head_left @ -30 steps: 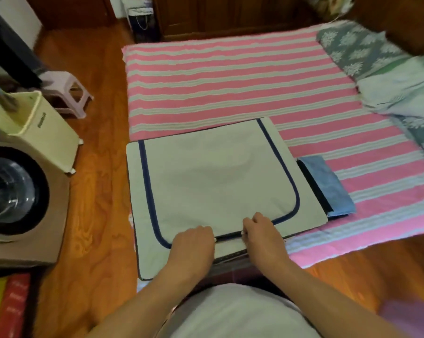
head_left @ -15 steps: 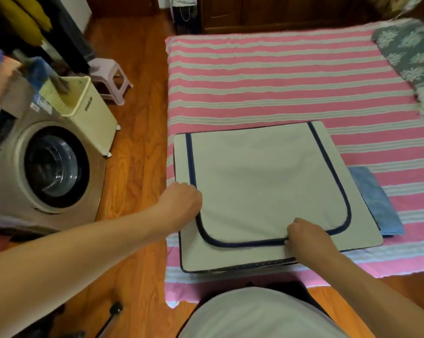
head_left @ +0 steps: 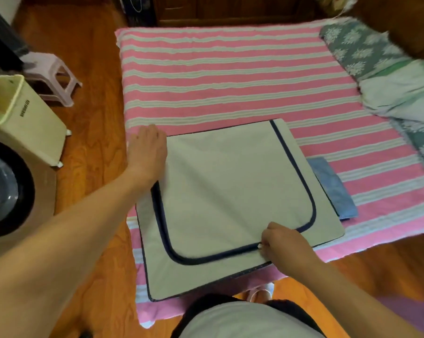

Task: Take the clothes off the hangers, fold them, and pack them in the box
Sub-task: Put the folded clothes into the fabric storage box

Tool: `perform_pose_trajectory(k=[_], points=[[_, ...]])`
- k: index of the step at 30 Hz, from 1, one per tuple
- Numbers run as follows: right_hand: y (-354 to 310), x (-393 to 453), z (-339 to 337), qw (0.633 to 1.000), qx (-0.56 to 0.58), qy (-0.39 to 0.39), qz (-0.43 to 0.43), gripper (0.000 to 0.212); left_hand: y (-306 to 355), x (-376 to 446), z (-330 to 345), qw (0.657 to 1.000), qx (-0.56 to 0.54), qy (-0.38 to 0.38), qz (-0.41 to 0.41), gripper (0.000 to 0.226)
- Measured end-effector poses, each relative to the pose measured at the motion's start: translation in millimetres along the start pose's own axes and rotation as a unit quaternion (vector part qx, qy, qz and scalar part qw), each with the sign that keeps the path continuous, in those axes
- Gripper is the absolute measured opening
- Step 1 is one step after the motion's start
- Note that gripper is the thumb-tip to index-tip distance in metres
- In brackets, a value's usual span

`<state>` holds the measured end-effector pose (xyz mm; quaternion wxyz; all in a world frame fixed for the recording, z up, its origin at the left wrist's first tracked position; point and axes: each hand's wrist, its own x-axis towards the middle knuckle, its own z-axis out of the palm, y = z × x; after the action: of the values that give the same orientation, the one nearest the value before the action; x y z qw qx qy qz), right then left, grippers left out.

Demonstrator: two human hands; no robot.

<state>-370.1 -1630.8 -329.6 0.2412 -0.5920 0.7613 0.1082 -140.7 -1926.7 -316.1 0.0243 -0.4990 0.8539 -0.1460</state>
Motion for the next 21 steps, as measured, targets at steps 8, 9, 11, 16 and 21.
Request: perform_pose_trajectory(k=[8, 9, 11, 16, 21], points=[[15.9, -10.3, -2.1, 0.994, 0.099, 0.040, -0.031, 0.022, 186.1, -174.5, -18.5, 0.930, -0.245, -0.069, 0.265, 0.026], [17.5, -10.2, -2.6, 0.993, 0.100, 0.044, -0.042, 0.022, 188.5, -174.4, -18.0, 0.930, -0.246, -0.045, 0.268, 0.021], [23.7, -8.0, -3.6, 0.991, 0.100, 0.047, -0.079, 0.022, 191.7, -175.9, -17.7, 0.928, -0.246, -0.003, 0.278, 0.017], [77.9, -5.5, -17.5, 0.987, 0.059, 0.044, -0.145, 0.020, 202.4, -186.6, -20.4, 0.942, -0.258, -0.041, 0.212, 0.031], [199.6, 25.7, -59.9, 0.983, -0.097, 0.044, -0.150, 0.008, 215.1, -191.7, -29.3, 0.949, -0.235, -0.102, 0.182, 0.020]])
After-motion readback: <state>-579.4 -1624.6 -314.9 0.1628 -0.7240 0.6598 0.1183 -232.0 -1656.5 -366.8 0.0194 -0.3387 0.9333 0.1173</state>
